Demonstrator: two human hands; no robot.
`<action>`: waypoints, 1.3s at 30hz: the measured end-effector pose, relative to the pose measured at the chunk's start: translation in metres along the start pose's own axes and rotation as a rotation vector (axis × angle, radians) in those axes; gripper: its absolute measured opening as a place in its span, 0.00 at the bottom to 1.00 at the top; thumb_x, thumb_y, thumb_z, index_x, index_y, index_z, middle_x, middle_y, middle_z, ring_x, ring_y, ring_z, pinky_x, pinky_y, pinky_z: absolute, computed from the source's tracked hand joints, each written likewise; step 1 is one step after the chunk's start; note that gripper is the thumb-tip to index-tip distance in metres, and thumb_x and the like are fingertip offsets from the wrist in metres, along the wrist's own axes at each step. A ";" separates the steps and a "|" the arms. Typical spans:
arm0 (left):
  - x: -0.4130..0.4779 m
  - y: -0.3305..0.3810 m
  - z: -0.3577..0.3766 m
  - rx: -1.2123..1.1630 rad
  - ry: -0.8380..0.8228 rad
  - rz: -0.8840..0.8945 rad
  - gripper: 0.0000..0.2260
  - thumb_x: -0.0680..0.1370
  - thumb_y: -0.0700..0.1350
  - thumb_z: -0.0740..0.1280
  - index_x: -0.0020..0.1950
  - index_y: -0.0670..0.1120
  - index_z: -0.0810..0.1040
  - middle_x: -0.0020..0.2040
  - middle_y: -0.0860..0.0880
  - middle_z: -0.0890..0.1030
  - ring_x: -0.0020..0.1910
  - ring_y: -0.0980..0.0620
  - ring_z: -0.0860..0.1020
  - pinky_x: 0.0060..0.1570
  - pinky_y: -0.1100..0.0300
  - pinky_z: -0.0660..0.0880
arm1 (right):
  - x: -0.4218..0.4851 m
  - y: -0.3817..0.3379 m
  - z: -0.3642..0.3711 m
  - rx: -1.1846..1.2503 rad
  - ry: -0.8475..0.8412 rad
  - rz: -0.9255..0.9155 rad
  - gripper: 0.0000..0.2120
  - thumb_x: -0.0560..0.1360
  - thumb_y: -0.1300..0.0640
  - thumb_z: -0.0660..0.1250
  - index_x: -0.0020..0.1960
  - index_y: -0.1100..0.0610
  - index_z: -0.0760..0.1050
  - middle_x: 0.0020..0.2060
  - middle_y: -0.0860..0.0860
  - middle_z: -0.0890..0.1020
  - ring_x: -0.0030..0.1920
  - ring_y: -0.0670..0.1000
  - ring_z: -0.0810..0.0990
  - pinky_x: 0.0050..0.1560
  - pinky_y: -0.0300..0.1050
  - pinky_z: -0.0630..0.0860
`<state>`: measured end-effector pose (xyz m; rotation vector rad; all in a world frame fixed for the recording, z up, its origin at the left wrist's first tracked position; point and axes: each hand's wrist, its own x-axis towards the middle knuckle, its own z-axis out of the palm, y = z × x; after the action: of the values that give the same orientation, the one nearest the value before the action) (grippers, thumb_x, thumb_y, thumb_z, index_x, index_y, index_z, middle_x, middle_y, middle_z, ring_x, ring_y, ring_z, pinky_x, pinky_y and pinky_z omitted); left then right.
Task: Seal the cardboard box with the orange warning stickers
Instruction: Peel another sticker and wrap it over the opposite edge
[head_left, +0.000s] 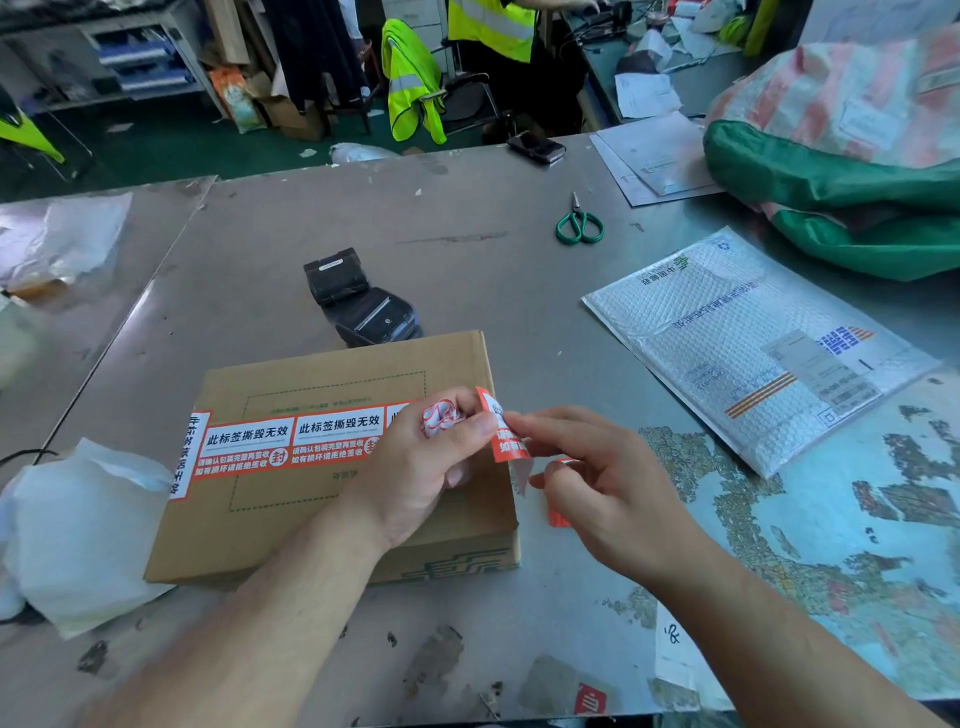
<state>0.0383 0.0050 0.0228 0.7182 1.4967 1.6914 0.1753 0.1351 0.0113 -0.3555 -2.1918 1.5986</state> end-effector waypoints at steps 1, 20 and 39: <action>0.000 0.000 0.000 0.005 -0.003 -0.001 0.16 0.73 0.51 0.68 0.39 0.37 0.74 0.26 0.53 0.69 0.25 0.56 0.64 0.28 0.65 0.62 | 0.000 -0.001 0.000 -0.012 0.007 -0.016 0.27 0.68 0.60 0.56 0.61 0.54 0.83 0.53 0.43 0.83 0.53 0.48 0.83 0.43 0.57 0.82; 0.000 0.002 -0.010 -0.179 -0.129 -0.080 0.18 0.61 0.60 0.80 0.38 0.47 0.84 0.29 0.48 0.74 0.22 0.59 0.64 0.25 0.68 0.62 | -0.005 -0.012 0.002 -0.133 -0.003 -0.212 0.24 0.68 0.67 0.60 0.60 0.56 0.84 0.53 0.45 0.81 0.51 0.43 0.82 0.48 0.31 0.73; -0.002 0.011 -0.011 -0.224 -0.130 -0.195 0.07 0.68 0.48 0.69 0.35 0.47 0.83 0.26 0.50 0.72 0.20 0.60 0.63 0.27 0.62 0.55 | -0.003 -0.013 0.001 -0.190 -0.017 -0.215 0.23 0.70 0.62 0.58 0.60 0.54 0.84 0.53 0.45 0.81 0.50 0.45 0.82 0.44 0.35 0.75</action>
<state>0.0286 -0.0035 0.0317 0.5337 1.2223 1.6006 0.1782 0.1286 0.0223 -0.1534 -2.3131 1.2889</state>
